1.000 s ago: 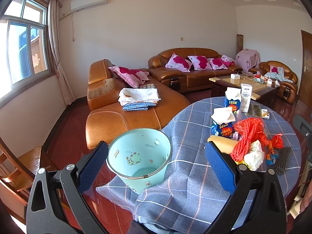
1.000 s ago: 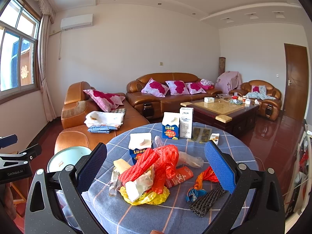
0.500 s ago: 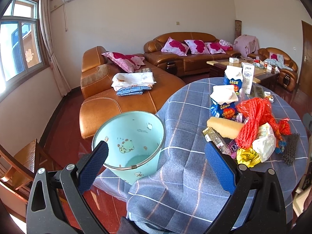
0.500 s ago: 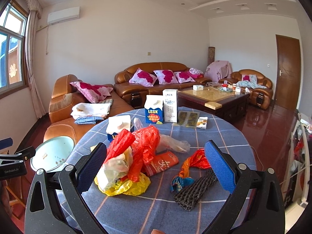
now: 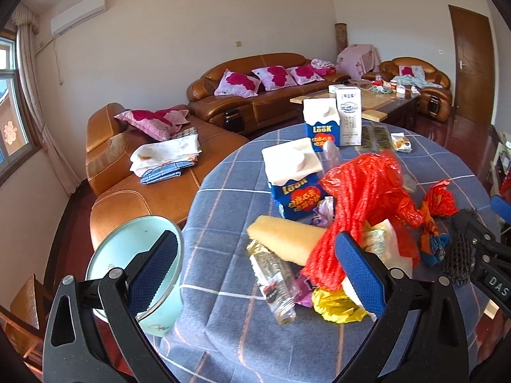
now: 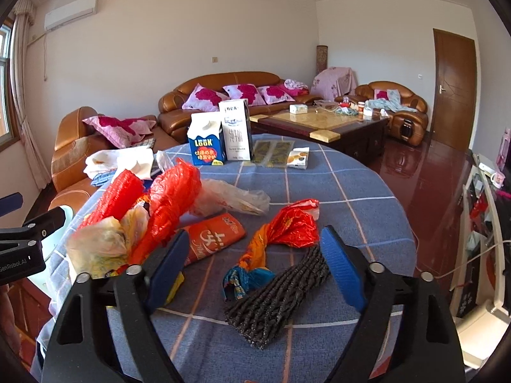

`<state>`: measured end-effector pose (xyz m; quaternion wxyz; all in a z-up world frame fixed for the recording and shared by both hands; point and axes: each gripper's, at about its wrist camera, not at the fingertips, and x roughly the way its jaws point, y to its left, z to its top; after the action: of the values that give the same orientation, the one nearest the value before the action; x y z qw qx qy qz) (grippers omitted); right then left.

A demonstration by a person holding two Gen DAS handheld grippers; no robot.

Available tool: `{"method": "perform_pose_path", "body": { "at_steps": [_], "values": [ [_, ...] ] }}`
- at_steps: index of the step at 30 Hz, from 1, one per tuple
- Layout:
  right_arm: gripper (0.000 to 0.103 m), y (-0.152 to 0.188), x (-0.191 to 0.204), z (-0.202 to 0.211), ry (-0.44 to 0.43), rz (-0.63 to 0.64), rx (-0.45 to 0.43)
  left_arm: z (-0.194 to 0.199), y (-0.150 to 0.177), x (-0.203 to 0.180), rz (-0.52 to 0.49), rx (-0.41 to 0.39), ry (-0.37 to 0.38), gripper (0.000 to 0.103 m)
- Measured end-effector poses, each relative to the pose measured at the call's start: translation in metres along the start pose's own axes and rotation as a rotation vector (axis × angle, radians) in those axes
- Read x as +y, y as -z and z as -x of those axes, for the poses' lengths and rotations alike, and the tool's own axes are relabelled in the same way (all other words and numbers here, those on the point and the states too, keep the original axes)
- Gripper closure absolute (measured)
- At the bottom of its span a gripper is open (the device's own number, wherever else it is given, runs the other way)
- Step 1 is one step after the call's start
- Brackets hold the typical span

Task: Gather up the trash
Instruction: 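Grasp the red mesh bag with the left tool while the right tool grasps the black scrubbing pad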

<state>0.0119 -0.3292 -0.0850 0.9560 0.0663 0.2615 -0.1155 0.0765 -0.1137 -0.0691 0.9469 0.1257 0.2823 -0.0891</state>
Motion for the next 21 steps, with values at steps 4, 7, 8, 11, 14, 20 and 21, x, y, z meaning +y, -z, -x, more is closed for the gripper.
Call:
{"method": "perform_pose_path", "body": {
  "at_steps": [4,7,8,11,14,20,21],
  "values": [
    [0.026,0.006,-0.012,-0.006,-0.002,-0.022,0.030,-0.010,0.000,-0.013,-0.020,0.012,0.031,0.009],
    [0.026,0.011,-0.015,-0.005,0.004,-0.026,0.057,-0.015,0.003,-0.023,-0.040,0.025,0.068,0.012],
    [0.026,0.014,-0.016,-0.005,0.010,-0.022,0.071,-0.017,0.005,-0.027,-0.047,0.028,0.075,0.015],
    [0.034,0.024,-0.019,-0.016,0.009,-0.032,0.130,-0.023,0.008,-0.032,-0.052,0.049,0.104,0.020],
    [0.066,0.028,-0.027,-0.028,-0.048,-0.085,0.181,-0.028,0.008,-0.035,-0.053,0.062,0.144,0.034],
    [0.091,0.024,-0.025,-0.021,-0.088,-0.088,0.146,-0.029,0.008,-0.039,-0.063,0.078,0.233,0.085],
    [0.092,0.023,-0.025,-0.019,-0.090,-0.084,0.138,-0.027,0.008,-0.039,-0.067,0.072,0.231,0.085]
  ]
}}
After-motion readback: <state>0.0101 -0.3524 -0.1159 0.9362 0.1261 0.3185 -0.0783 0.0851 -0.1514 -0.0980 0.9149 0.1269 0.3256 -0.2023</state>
